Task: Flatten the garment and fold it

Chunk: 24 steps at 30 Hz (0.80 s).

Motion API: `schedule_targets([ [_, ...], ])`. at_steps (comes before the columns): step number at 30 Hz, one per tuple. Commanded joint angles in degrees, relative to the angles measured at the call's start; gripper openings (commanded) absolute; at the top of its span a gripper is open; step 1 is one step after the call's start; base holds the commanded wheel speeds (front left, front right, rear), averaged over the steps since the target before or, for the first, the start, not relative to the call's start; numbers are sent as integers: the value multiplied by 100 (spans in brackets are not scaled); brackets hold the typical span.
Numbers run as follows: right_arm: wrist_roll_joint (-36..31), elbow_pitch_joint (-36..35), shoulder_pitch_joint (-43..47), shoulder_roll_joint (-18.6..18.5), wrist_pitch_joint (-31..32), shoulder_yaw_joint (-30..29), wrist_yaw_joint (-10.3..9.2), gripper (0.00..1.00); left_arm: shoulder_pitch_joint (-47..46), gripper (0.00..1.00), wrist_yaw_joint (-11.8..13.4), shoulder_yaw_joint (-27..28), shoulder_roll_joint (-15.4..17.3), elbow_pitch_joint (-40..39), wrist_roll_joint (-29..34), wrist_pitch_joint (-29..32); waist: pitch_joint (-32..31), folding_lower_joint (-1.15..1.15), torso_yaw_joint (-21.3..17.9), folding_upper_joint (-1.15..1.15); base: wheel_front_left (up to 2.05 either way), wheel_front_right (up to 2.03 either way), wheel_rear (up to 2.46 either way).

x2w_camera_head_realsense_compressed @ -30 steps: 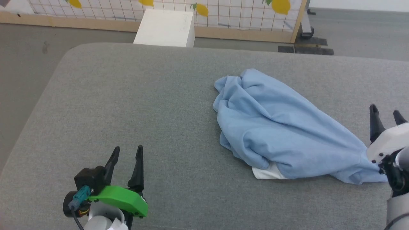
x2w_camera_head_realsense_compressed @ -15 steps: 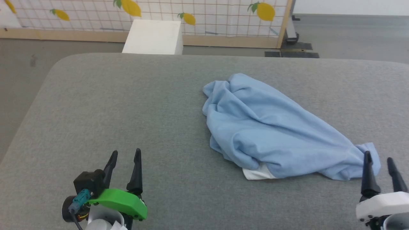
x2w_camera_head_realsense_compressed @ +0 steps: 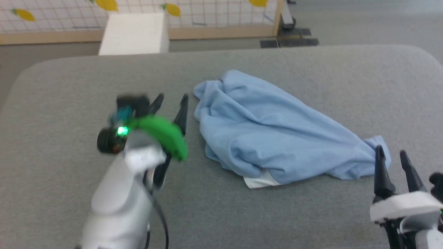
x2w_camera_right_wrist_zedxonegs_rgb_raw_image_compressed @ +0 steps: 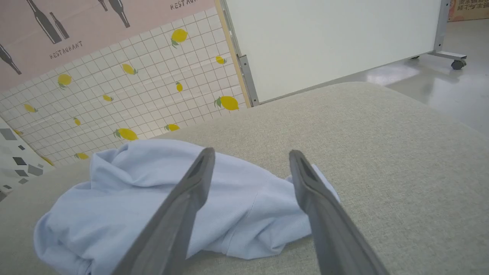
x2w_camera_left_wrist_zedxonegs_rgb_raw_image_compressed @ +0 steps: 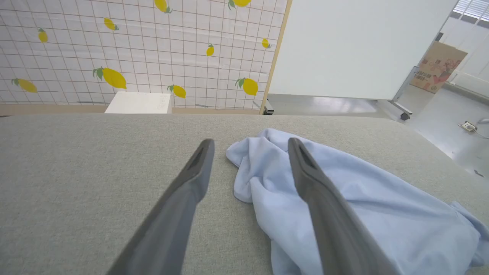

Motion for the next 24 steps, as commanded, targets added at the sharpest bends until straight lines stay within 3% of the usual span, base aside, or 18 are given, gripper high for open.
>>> schedule_targets([
  [1, 37, -50, -145, 0, -10, 50, -8, 100, -371, 100, -25, -64, -38, 262, -67, 406, 346, 0, -366, 0, 0, 0, 0],
  [5, 86, -78, -261, 0, -33, 170, -8, 100, -1351, 100, 87, -242, -73, 1119, -117, 1829, 669, 0, -693, 0, 0, 0, 0],
  [11, 182, 13, -274, 0, -150, 245, -8, 100, -1990, 100, 308, -548, 11, 2062, 10, 3474, 994, 0, -991, 0, 0, 0, 0],
  [16, 220, 72, -329, 0, -241, 283, -8, 100, -2069, 100, 484, -760, 85, 2439, 144, 4249, 1155, 0, -1057, 0, 0, 0, 0],
  [19, 220, 111, -393, 0, -277, 273, -8, 100, -1971, 100, 365, -855, 30, 2520, 78, 4595, 1187, 0, -1008, 0, 0, 0, 0],
  [20, 220, 124, -411, 0, -285, 282, -8, 100, -1940, 95, 344, -846, 5, 2513, 31, 4636, 1184, 0, -978, 0, 0, 0, 0],
  [21, 221, 141, -428, 0, -294, 295, -8, 100, -1914, 40, 307, -871, -13, 2475, 23, 4616, 1169, 0, -932, 0, 0, 0, 0],
  [22, 219, 154, -437, 0, -297, 307, -8, 100, -1893, 0, 293, -854, -28, 2438, -10, 4565, 1155, 0, -889, 0, 0, 0, 0],
  [24, 207, 188, -445, 0, -305, 320, -8, 100, -1857, 0, 251, -764, -69, 2333, -137, 4415, 1092, 0, -764, 0, 0, 0, 0],
])
